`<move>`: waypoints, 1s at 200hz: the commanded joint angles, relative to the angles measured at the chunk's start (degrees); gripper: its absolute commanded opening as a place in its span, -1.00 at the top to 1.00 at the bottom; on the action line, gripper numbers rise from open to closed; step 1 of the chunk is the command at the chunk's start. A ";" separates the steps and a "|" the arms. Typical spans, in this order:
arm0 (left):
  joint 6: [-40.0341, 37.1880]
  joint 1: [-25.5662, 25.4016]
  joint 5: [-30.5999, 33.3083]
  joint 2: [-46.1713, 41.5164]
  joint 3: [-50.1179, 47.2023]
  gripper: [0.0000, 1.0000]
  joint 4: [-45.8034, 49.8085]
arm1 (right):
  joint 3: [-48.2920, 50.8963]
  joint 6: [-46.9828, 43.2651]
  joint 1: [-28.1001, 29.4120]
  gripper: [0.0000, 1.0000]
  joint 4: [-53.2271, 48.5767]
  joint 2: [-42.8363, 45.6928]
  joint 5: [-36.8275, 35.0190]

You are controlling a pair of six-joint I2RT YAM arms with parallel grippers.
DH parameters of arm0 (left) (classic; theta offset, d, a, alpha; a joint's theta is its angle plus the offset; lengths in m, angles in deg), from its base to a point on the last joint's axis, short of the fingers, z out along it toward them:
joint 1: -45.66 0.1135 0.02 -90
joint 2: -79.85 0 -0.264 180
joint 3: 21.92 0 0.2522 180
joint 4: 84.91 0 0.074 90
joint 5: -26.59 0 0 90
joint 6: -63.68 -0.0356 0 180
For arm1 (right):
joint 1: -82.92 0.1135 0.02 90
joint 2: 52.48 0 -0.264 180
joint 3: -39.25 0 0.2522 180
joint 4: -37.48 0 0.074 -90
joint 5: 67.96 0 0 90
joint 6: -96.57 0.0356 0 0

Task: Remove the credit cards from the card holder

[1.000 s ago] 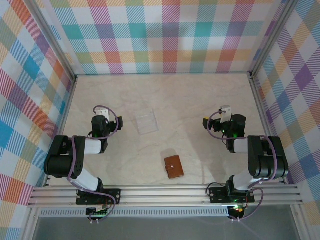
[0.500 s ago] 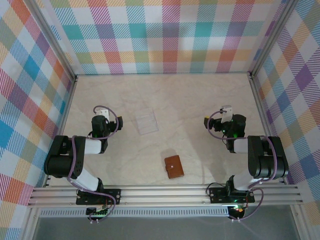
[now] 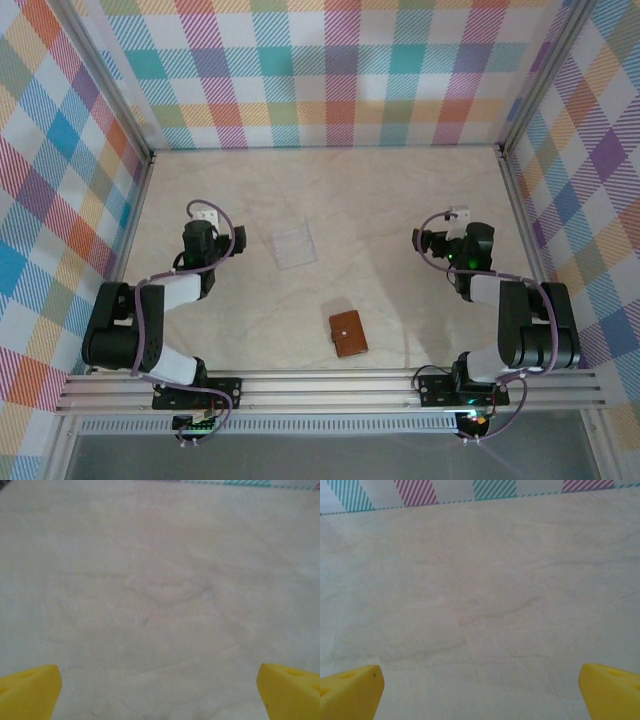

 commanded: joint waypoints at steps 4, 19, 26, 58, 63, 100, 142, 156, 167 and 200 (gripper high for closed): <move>1.70 -1.92 2.86 -4.15 4.62 -1.00 12.41 | -5.37 2.93 -0.02 -0.99 -12.65 2.90 -0.86; 4.48 -2.85 3.16 -6.37 6.64 -1.00 17.68 | -8.06 4.45 -0.03 -0.99 -18.78 3.71 -0.30; 6.15 -3.17 2.90 -7.33 7.76 -1.00 20.35 | -10.00 5.49 -0.05 -1.00 -22.66 3.97 -0.18; 11.33 -4.32 -3.01 -9.30 16.41 -1.00 35.22 | -18.51 12.72 -0.04 -0.94 -37.91 2.50 4.60; 11.85 -4.50 -3.86 -9.30 17.98 -1.00 37.52 | -19.56 13.95 0.08 -0.92 -39.55 2.10 5.54; 15.47 -5.46 -11.63 -7.75 27.55 -0.98 53.31 | -24.66 17.03 3.45 -0.81 -46.30 0.87 9.72; 23.96 -7.41 -16.82 -4.65 33.11 -0.89 63.98 | -32.38 17.89 12.38 -0.68 -54.00 -1.88 8.03; 26.76 -8.35 -18.01 -4.08 32.87 -0.85 64.61 | -34.72 18.64 15.57 -0.62 -56.20 -3.84 7.14; 28.28 -9.00 -18.74 -3.62 32.35 -0.84 64.36 | -36.12 19.09 17.79 -0.55 -57.21 -5.55 7.01; 27.85 -9.97 -19.77 -1.29 33.87 -0.84 66.82 | -40.49 17.44 23.57 -0.51 -59.41 -10.74 9.53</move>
